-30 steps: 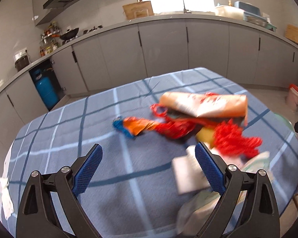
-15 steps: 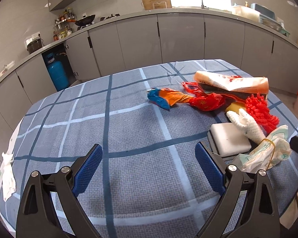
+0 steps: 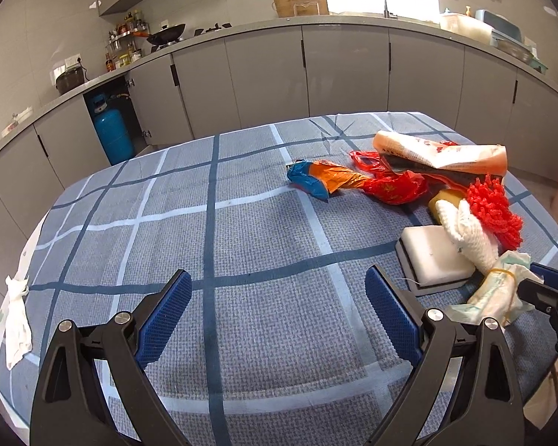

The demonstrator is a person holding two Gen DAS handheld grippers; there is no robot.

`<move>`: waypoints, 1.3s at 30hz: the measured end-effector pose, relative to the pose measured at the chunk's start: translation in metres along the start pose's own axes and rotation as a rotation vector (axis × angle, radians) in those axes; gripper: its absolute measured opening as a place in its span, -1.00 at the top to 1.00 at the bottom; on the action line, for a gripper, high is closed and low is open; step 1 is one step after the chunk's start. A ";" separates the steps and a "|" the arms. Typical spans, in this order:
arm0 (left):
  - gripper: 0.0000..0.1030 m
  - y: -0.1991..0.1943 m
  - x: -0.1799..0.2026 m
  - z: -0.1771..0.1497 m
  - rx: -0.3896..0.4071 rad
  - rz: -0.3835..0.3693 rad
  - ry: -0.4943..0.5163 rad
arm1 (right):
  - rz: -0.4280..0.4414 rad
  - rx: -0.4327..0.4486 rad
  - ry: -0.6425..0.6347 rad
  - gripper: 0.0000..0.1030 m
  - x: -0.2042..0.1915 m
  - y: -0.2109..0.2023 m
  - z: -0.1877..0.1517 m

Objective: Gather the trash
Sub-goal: 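Grasp the wrapped gloves with the right tool while the left tool grasps the white mesh cloth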

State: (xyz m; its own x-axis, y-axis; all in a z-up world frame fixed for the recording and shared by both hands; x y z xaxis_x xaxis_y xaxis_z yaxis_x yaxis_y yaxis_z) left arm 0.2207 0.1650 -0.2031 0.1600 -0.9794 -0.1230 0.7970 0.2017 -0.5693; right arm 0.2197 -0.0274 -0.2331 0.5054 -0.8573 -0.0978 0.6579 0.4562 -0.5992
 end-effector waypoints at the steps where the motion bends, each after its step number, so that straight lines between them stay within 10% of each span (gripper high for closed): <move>1: -0.80 0.000 0.001 0.000 0.000 -0.001 0.001 | 0.008 0.002 0.004 0.61 -0.001 -0.002 0.000; 24: -0.72 -0.006 0.106 0.031 0.048 -0.191 0.118 | -0.177 0.133 0.141 0.76 0.085 -0.067 0.012; 31: 0.54 0.004 0.133 0.017 -0.031 -0.275 0.130 | -0.186 0.137 0.181 0.76 0.099 -0.069 0.004; 39: 0.73 -0.026 0.122 0.032 0.017 -0.288 0.120 | -0.192 0.166 0.192 0.76 0.103 -0.077 0.010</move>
State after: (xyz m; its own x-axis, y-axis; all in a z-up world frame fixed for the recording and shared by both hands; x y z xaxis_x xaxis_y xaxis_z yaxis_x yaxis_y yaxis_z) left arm 0.2382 0.0403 -0.1771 -0.1432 -0.9882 -0.0543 0.8095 -0.0854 -0.5809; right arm 0.2266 -0.1482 -0.1894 0.2587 -0.9538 -0.1530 0.8213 0.3006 -0.4848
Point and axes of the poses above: each gripper's, at about its wrist camera, not at the fingertips, and y roughly the way its jaws point, x to its right, z to its top, the point moved 10 cm from there along y, roughly the way its jaws point, and after that the axes turned 6 degrees about x, right-handed, at the moved point
